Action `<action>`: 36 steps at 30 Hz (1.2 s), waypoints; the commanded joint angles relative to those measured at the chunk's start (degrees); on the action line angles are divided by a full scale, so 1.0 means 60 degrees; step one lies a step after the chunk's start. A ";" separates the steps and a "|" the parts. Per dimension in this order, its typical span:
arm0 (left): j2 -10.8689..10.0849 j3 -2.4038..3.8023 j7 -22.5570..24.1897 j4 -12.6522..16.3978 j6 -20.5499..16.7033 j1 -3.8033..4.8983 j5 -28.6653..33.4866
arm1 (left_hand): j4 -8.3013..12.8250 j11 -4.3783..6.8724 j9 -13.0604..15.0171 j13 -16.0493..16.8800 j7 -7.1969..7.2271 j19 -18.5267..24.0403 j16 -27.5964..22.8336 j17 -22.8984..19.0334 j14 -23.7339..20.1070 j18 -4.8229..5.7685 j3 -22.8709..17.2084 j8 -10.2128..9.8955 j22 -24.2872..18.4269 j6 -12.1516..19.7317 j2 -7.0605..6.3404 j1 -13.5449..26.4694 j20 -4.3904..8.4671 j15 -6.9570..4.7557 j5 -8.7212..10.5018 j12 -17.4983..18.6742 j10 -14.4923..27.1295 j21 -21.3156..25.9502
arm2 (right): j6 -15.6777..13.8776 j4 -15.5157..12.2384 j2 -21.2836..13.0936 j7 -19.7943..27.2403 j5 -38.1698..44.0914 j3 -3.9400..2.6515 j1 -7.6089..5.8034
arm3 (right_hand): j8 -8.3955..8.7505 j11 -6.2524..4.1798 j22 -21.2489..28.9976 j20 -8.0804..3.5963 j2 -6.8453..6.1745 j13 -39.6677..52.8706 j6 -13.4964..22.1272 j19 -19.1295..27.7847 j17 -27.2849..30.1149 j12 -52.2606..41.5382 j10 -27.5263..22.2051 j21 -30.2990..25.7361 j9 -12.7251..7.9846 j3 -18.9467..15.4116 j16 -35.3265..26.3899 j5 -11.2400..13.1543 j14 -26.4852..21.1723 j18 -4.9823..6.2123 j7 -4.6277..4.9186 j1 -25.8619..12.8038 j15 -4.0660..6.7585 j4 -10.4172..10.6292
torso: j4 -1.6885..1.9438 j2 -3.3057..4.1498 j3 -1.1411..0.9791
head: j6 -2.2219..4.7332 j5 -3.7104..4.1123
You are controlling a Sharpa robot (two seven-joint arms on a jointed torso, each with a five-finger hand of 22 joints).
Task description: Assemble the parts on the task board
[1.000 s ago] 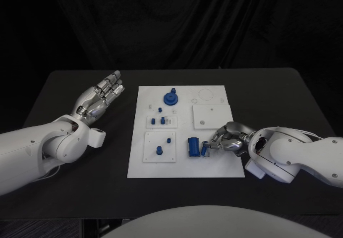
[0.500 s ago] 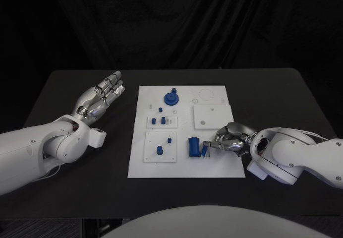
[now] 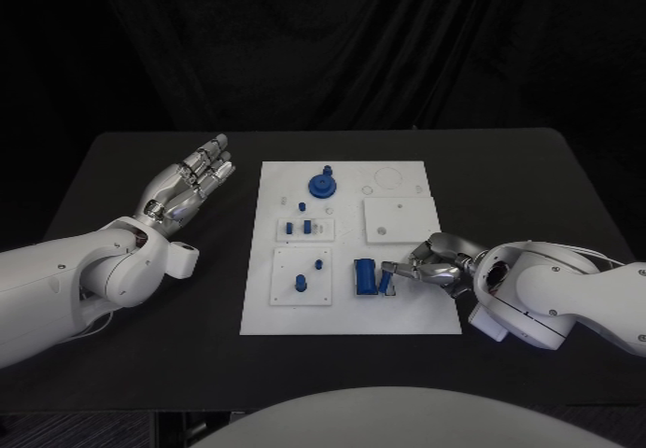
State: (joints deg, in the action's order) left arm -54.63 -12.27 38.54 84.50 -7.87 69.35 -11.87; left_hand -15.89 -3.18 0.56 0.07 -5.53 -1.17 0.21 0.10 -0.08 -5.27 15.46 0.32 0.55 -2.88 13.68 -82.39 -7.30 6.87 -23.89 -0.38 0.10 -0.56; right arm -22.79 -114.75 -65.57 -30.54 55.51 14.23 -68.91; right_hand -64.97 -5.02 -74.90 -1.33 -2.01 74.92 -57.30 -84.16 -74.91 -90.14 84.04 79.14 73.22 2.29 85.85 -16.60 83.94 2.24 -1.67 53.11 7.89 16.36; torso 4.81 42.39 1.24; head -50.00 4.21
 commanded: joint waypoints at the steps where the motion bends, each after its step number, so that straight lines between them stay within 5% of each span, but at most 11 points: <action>1: 0.0012 0.0008 0.0062 0.0015 0.0120 -0.0013 0.0026 | 0.0009 -0.0048 0.0010 -0.0011 -0.0065 0.0029 -0.0035 -0.0017 0.0013 0.0126 -0.0057 0.0052 0.0011 -0.0010 0.0006 -0.0070 -0.0066 0.0071 -0.0050 0.0064 -0.0016 -0.0051 | 0.0246 0.0045 0.0032 -0.0383 -0.0104 0.0000 0.0009 | -0.0071 -0.0075 -0.1936 -0.0069 0.0044 0.2513 -0.0049 -0.0292 -0.0824 0.0023 0.0993 0.0047 0.0045 -0.0027 0.0041 -0.0204 0.0705 0.0066 -0.0048 0.0194 0.0076 -0.0017 | -0.0003 0.0005 -0.0002 | 0.0001 0.0006; 7: 0.0012 0.0008 0.0042 0.0011 0.0130 -0.0014 0.0026 | 0.0009 -0.0051 0.0012 -0.0011 -0.0068 0.0026 -0.0035 -0.0017 0.0013 0.0132 -0.0060 0.0054 0.0013 -0.0019 0.0007 -0.0076 -0.0076 0.0085 -0.0052 0.0064 -0.0016 -0.0054 | 0.0324 0.0103 0.0155 -0.0437 -0.0129 0.0000 0.0048 | -0.0030 -0.0094 -0.1930 -0.0090 0.0087 0.2513 0.0056 -0.0285 -0.0781 0.0023 0.0993 0.0030 0.0065 -0.0052 0.0023 -0.0862 0.0697 0.0070 -0.0064 0.0664 0.0092 -0.0075 | -0.0002 0.0001 0.0001 | 0.0001 -0.0001; 27: 0.0042 0.0008 -0.0004 -0.0015 0.0191 -0.0018 0.0026 | 0.0008 -0.0055 0.0012 -0.0011 -0.0072 0.0022 -0.0035 -0.0017 0.0013 0.0139 -0.0062 0.0055 0.0015 -0.0022 0.0005 -0.0081 -0.0087 0.0103 -0.0054 0.0064 -0.0016 -0.0058 | 0.0319 0.0196 0.0410 -0.0336 -0.0135 0.0000 0.0073 | 0.0129 -0.0092 -0.1918 -0.0094 0.0165 0.2513 0.0230 -0.0269 -0.0719 0.0023 0.0993 -0.0007 -0.0007 -0.0077 -0.0004 -0.1379 0.0685 0.0078 -0.0062 0.1002 0.0095 -0.0058 | 0.0003 0.0000 -0.0003 | 0.0001 0.0018; 36: 0.0039 0.0008 -0.0021 -0.0015 0.0204 -0.0020 0.0026 | 0.0008 -0.0055 0.0012 -0.0011 -0.0072 0.0022 -0.0035 -0.0017 0.0013 0.0139 -0.0062 0.0055 0.0015 -0.0022 0.0005 -0.0081 -0.0087 0.0103 -0.0054 0.0064 -0.0016 -0.0058 | 0.0453 0.0247 0.0469 -0.0369 -0.0135 0.0000 0.0075 | 0.0375 -0.0087 -0.1910 -0.0092 0.0171 0.2513 0.0434 -0.0260 -0.0677 0.0023 0.0993 -0.0032 -0.0144 -0.0080 -0.0025 -0.2113 0.0678 0.0083 -0.0052 0.1253 0.0090 -0.0060 | -0.0001 0.0003 0.0001 | 0.0001 -0.0004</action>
State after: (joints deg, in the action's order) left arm -54.45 -12.27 37.98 84.33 -7.39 69.31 -11.87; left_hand -15.88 -3.18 0.56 0.08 -5.53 -0.97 0.21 0.07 0.13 -5.26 15.46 0.32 0.58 -2.88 13.68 -82.39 -7.50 7.07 -23.89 -0.38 0.10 -0.56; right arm -21.03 -113.27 -62.78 -31.94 54.72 14.23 -68.61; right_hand -62.87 -5.22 -74.90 -1.53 -1.12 74.92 -54.93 -83.95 -74.91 -90.14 83.83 79.14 72.44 1.89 85.85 -29.00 84.09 2.23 -1.98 60.10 8.14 15.96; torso 4.79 42.40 1.25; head -50.00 4.21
